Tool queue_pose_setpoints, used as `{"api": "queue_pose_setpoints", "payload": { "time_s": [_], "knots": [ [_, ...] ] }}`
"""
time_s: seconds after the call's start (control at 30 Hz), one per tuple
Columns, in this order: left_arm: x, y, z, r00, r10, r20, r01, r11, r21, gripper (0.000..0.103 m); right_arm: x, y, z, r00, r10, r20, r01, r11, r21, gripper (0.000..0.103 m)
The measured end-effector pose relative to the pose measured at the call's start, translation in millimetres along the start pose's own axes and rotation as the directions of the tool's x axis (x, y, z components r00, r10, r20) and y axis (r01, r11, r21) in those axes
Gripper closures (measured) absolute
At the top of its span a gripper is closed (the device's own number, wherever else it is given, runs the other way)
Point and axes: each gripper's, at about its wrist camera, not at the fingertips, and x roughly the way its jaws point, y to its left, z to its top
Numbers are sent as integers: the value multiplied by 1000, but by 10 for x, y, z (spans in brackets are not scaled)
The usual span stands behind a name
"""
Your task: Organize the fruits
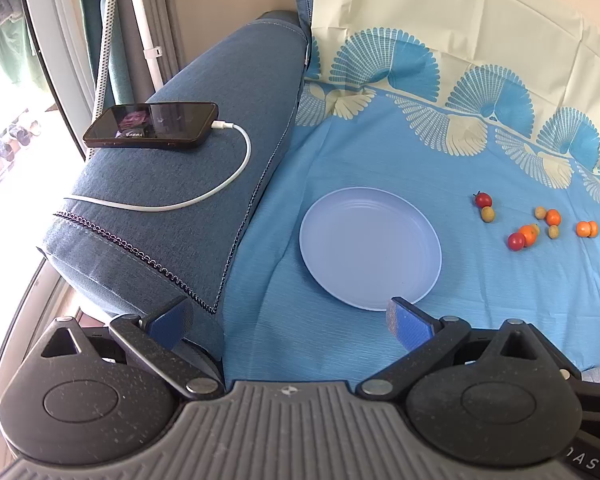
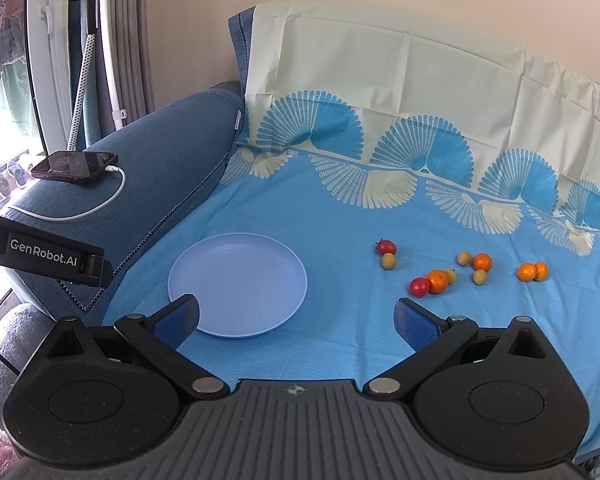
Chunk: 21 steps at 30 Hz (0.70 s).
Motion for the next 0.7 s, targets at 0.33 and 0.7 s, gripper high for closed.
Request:
{"api": "queue_pose_setpoints", "payload": {
  "time_s": [0.33, 0.7],
  "knots": [
    [0, -7, -5, 1000, 2, -1, -2, 1000, 5, 0, 9, -22, -20, 1000, 9, -19, -9, 1000, 10, 0],
    [-56, -102, 15, 1000, -21, 18, 21, 999, 25, 0, -3, -196, -12, 999, -30, 39, 27, 997, 72, 0]
  ]
}}
